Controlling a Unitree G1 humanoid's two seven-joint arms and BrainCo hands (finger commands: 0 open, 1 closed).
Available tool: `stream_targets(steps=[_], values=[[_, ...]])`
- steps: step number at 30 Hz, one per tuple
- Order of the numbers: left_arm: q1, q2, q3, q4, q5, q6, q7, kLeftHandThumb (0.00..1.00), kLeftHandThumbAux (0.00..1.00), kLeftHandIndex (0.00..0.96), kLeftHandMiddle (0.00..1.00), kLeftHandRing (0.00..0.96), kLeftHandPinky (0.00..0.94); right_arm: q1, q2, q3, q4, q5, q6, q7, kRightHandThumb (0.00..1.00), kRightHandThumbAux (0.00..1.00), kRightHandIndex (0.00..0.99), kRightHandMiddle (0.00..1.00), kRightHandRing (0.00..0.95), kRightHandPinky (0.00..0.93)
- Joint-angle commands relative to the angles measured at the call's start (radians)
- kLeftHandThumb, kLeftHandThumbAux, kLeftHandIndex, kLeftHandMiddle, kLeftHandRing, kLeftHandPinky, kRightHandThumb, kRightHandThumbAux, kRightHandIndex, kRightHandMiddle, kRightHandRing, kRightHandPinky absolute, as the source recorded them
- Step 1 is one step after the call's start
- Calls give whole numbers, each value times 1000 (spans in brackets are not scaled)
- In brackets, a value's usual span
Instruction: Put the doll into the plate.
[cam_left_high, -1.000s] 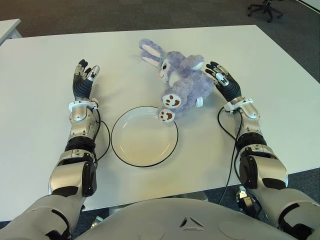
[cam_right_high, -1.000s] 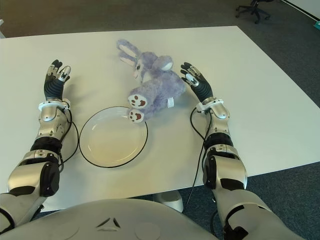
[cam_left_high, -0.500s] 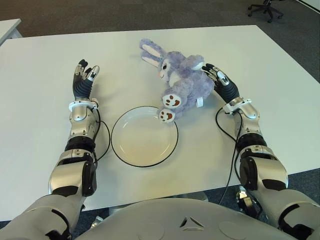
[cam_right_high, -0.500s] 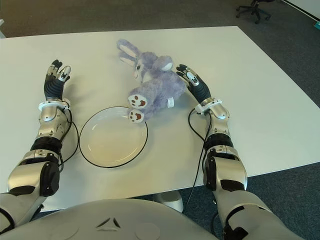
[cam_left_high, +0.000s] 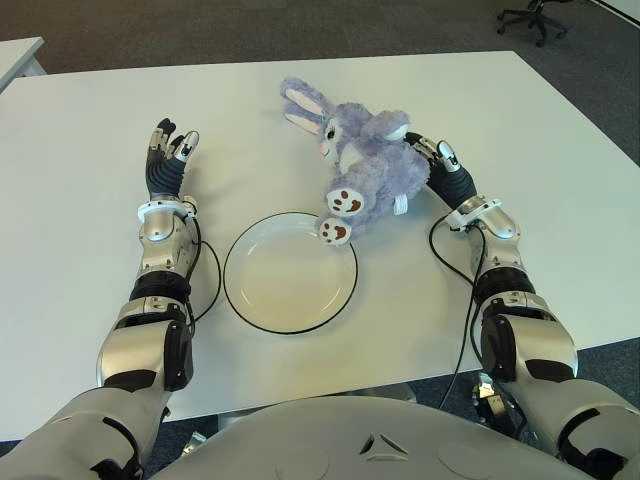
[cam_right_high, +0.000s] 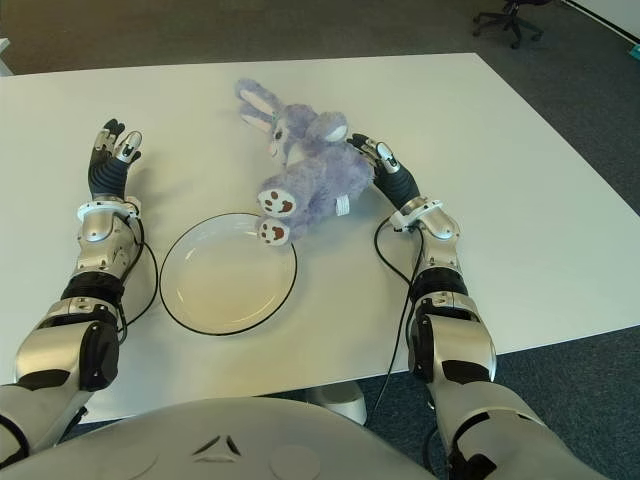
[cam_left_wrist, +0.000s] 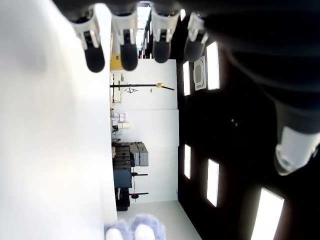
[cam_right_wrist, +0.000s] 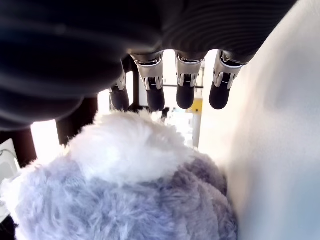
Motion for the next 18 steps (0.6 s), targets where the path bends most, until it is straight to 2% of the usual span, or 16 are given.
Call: stream_targets(steps=[1,6,18], values=[[104,-30,-9,92,10,42,-4,49,540,0,68,97,124,183,43,14,94,5,24,31,144,154,0,0,0,0],[104,-28,-9,93,9,43,-7,47,541,0,58,86,103,181,41,16,95,5,28,42,124,152,0,0,0,0],[101,-26,-9,99,8,42,-10,40,528,0,71,98,130,178,38,20,97,5,32,56,109,128,0,0,0,0]])
